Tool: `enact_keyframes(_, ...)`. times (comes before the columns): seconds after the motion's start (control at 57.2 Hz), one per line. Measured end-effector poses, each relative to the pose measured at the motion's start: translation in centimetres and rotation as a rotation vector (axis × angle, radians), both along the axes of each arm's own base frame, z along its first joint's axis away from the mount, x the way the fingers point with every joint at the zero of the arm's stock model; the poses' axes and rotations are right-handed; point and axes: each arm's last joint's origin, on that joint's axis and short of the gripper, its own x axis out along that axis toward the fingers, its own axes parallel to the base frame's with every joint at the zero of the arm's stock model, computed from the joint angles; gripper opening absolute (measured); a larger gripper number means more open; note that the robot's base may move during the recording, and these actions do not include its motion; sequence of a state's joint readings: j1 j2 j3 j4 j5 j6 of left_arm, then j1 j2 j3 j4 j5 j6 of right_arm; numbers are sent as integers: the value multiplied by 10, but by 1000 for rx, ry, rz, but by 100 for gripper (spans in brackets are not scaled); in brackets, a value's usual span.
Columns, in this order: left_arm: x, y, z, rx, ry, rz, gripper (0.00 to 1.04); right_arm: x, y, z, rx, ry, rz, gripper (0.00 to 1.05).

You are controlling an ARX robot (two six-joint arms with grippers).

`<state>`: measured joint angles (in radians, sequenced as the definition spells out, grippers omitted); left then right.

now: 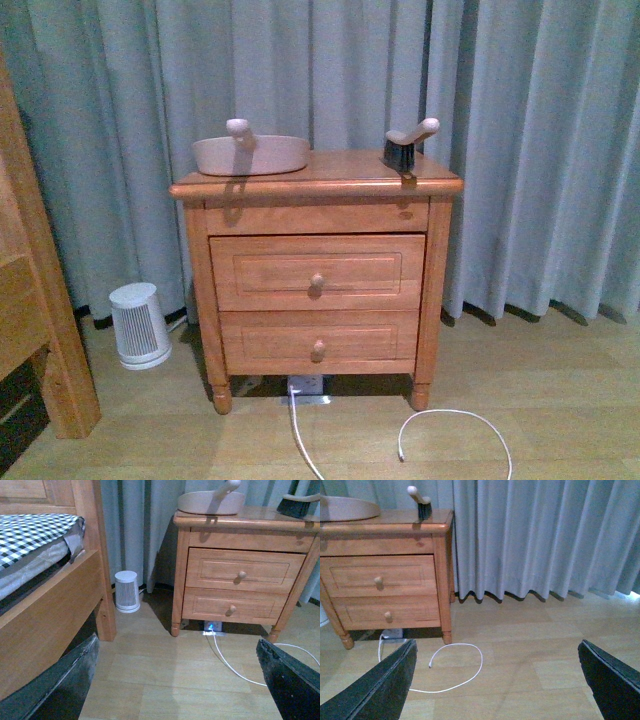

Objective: Clean up trash

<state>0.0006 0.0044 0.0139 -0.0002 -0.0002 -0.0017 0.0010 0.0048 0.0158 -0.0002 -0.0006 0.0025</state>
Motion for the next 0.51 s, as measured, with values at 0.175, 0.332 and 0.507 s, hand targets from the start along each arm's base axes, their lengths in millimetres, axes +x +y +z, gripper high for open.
enact_keyframes(0.175, 0, 0, 0, 0, 0, 0, 97, 0, 0, 0, 0, 0, 0, 97)
enact_keyframes(0.332, 0, 0, 0, 0, 0, 0, 97, 0, 0, 0, 0, 0, 0, 97)
enact_keyframes(0.507, 0, 0, 0, 0, 0, 0, 97, 0, 0, 0, 0, 0, 0, 97)
